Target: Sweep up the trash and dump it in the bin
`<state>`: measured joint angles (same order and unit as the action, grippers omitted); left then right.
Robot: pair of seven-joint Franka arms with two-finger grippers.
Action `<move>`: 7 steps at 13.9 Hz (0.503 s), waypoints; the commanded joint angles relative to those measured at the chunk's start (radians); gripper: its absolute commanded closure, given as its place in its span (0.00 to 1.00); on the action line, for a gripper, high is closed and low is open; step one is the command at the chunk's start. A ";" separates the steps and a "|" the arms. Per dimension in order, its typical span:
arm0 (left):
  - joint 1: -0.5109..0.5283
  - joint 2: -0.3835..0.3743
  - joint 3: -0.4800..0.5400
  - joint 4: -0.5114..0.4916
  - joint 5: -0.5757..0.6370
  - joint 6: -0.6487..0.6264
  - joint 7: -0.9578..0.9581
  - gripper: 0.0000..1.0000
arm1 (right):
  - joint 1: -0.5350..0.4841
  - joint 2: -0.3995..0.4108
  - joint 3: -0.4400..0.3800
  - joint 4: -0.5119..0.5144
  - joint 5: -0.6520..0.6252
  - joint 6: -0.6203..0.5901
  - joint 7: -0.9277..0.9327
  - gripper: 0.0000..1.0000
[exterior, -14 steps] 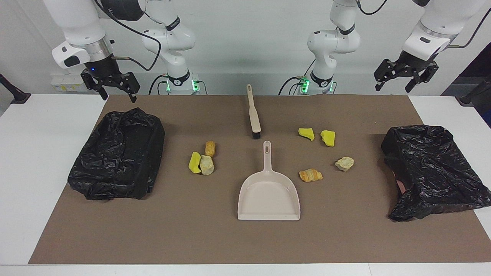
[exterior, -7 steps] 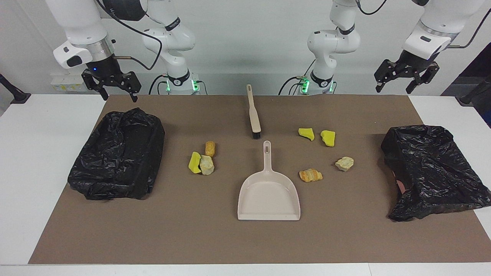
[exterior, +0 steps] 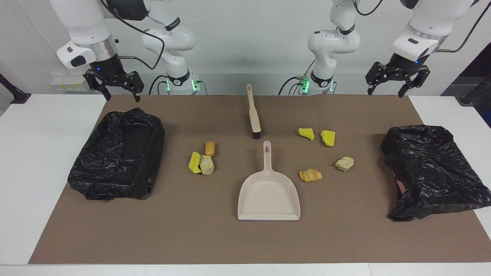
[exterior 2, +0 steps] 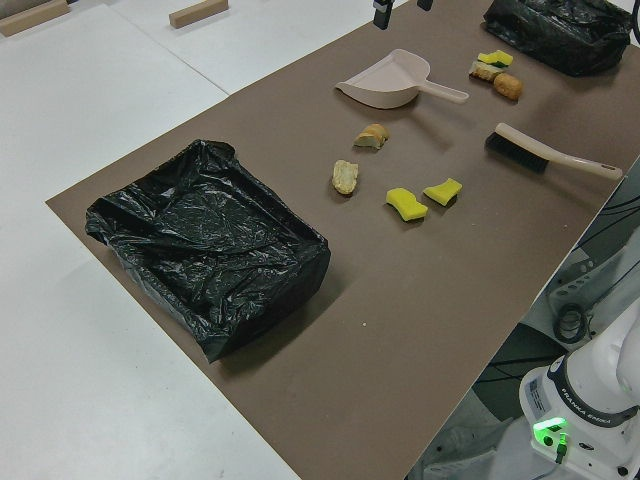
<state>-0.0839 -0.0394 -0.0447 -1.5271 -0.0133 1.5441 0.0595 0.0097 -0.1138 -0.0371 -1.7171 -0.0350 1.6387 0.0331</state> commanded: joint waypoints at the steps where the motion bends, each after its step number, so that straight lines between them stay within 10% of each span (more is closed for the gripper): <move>1: -0.011 -0.019 -0.055 -0.094 -0.010 0.094 -0.045 0.00 | -0.005 -0.001 0.000 0.007 0.018 -0.013 -0.016 0.00; 7: -0.005 -0.005 -0.256 -0.260 -0.008 0.287 -0.257 0.00 | -0.005 0.000 0.000 0.005 0.018 -0.013 -0.016 0.00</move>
<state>-0.0887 -0.0237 -0.2596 -1.7146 -0.0176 1.7758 -0.1356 0.0097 -0.1138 -0.0371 -1.7171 -0.0350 1.6387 0.0331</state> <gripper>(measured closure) 0.000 0.000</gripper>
